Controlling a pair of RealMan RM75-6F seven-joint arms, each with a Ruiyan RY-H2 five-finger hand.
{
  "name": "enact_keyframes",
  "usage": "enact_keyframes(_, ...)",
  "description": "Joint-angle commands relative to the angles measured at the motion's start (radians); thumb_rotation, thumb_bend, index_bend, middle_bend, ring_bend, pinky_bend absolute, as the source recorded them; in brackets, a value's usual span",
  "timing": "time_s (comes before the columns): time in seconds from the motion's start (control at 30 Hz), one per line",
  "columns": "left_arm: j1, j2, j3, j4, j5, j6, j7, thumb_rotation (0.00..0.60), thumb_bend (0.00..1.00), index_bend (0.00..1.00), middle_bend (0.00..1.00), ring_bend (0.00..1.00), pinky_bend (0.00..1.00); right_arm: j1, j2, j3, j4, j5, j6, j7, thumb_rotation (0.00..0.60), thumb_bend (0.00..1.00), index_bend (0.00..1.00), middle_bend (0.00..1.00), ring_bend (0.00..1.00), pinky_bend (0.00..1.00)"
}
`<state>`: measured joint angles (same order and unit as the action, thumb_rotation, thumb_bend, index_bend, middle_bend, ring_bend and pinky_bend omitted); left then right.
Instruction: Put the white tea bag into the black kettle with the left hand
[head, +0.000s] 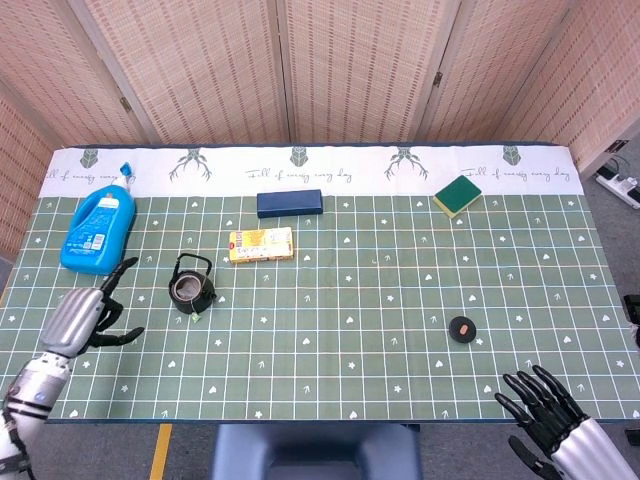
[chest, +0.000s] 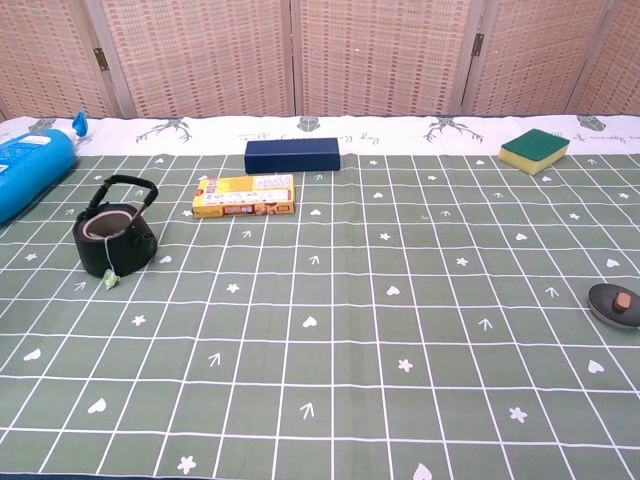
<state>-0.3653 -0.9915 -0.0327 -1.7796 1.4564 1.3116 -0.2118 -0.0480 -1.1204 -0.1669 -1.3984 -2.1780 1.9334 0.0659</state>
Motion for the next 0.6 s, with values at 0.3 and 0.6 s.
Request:
enact_keyframes(0.3, 0.382, 0.056, 0.120, -0.052, 0.017, 0.392, 0.310, 0.600, 0.24, 0.10, 0.23, 0.17, 0.42, 0.104, 0.077, 0.034, -0.151, 0.204, -0.255, 0.051, 0.600, 0.42, 0.00, 0.00, 0.00, 0.00)
enact_keyframes(0.6, 0.467, -0.095, 0.114, 0.022, 0.059, 0.482, 0.414, 0.600, 0.24, 0.07, 0.01, 0.00, 0.11, 0.142, 0.107, 0.105, -0.225, 0.432, -0.391, 0.045, 0.600, 0.42, 0.00, 0.00, 0.00, 0.00)
